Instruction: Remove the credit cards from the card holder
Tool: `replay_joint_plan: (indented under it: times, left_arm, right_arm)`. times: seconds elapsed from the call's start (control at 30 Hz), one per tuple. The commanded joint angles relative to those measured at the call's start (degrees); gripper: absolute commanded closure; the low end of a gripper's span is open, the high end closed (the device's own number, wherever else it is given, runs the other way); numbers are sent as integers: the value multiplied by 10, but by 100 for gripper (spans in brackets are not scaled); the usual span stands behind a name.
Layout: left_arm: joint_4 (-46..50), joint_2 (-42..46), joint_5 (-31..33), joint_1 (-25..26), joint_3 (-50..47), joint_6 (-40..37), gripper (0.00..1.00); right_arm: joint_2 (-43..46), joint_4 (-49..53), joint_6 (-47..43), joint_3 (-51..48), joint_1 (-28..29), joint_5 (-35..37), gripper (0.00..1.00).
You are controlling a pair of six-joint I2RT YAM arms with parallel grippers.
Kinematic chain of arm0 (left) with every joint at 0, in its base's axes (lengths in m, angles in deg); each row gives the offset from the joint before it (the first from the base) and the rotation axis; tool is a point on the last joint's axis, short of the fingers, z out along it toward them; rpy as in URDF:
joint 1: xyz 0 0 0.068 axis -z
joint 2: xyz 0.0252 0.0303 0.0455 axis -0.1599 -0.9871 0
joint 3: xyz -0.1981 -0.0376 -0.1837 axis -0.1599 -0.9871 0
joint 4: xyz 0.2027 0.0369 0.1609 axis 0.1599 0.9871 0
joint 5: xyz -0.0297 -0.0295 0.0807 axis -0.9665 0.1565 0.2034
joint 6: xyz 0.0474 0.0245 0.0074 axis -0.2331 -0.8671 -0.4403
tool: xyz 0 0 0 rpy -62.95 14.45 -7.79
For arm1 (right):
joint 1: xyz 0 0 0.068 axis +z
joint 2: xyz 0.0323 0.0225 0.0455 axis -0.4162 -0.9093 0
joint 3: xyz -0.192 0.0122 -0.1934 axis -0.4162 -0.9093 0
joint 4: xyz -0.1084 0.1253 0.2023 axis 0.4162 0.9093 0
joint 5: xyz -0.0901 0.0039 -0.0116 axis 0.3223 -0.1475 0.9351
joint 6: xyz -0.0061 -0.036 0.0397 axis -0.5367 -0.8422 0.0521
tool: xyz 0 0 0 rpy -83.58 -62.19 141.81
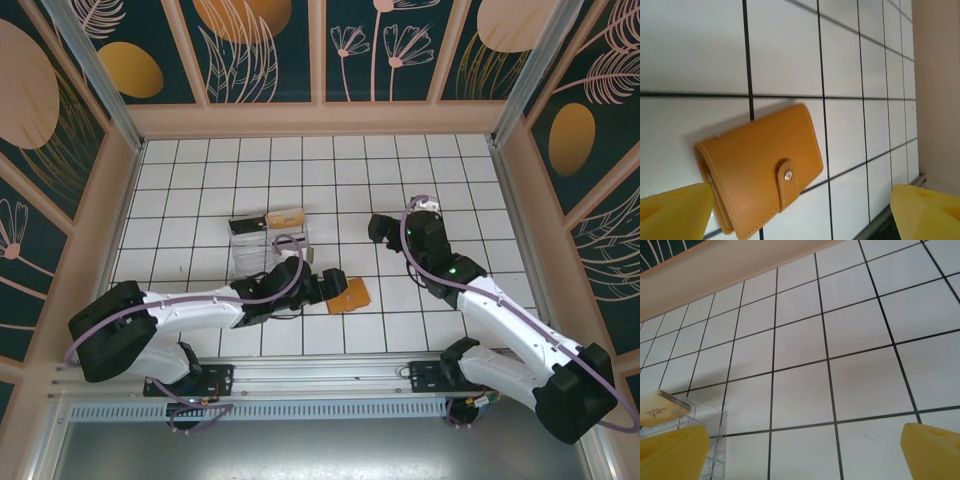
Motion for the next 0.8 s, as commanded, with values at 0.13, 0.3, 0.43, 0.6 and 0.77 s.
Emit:
replay_joint_plan:
  times: [0.13,0.3,0.43,0.6,0.77]
  left_arm:
    - [158,73,142,1,38,-52,1]
    - [226,127,210,-12,46,-86,1]
    - [260,174,227,-44,38,-101,1]
    - [273,236,248,-65,14,-107,1]
    - [271,273,260,-70,-8,-105,1]
  right_arm:
    - [-14,29,74,-62,75,-53,1]
    - [-67,39,127,-78,174,-40,1]
    - [-136,39,150,-71,244,-36,1]
    - [-221,98,165,-17,309,5,1]
    - [-289,138,164,17,335,32,1]
